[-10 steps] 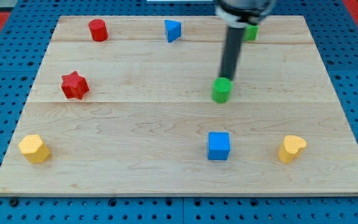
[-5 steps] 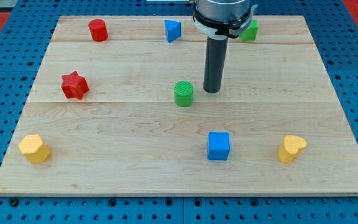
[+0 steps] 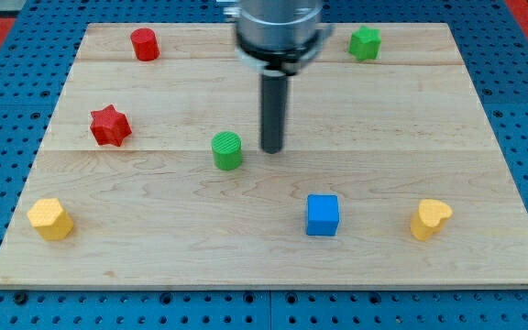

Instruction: Push green circle into red star

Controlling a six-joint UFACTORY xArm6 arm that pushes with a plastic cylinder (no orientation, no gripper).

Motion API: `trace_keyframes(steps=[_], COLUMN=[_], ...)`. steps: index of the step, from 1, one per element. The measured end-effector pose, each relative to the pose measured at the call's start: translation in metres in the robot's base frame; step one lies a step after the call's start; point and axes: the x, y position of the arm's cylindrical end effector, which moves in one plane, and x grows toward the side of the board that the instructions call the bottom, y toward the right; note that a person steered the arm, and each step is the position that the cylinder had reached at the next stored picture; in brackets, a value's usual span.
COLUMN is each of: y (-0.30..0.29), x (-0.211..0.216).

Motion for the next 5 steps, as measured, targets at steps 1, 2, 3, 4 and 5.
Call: trace_keyframes(steps=[1,2,3,4,5], y=[-0.033,-0.033,-0.083,-0.096,-0.124], x=[0.012,0.025,0.023,0.017,0.000])
